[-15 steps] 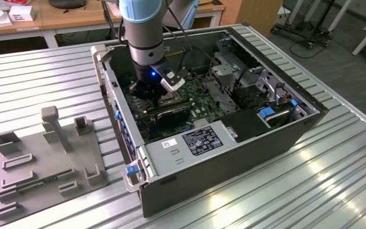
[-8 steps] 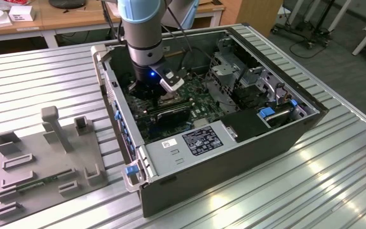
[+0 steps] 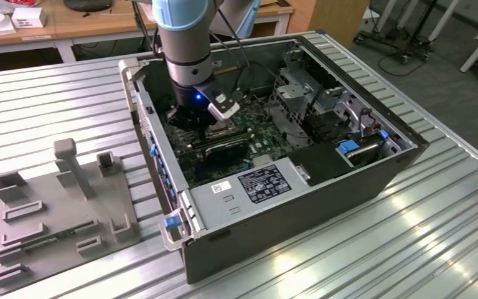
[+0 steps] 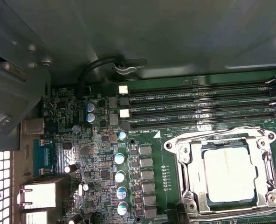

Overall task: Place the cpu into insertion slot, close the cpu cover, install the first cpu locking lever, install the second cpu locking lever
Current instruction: 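Install the second cpu locking lever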

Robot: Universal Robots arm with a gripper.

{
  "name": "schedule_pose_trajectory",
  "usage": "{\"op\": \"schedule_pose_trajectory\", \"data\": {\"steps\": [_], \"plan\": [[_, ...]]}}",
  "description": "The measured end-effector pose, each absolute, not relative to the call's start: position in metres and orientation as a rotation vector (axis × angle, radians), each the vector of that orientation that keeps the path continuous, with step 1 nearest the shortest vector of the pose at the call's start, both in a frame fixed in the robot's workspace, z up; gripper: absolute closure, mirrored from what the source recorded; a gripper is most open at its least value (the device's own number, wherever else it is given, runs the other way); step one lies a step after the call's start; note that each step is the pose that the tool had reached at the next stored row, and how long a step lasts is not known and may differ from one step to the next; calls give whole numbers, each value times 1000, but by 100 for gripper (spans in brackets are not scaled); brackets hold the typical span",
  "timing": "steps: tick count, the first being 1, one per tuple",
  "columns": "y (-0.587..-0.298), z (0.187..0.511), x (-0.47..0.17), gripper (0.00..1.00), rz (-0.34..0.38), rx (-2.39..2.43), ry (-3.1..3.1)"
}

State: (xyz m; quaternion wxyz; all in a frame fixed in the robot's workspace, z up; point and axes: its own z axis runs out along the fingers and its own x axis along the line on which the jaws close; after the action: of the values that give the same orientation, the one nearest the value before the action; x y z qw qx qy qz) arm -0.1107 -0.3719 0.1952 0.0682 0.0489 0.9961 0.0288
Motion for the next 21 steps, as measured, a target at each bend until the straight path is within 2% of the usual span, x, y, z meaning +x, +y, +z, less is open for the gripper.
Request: {"op": "schedule_pose_trajectory", "data": {"steps": [21], "plan": [[-375,195,-112,89,87,147,2997]]}}
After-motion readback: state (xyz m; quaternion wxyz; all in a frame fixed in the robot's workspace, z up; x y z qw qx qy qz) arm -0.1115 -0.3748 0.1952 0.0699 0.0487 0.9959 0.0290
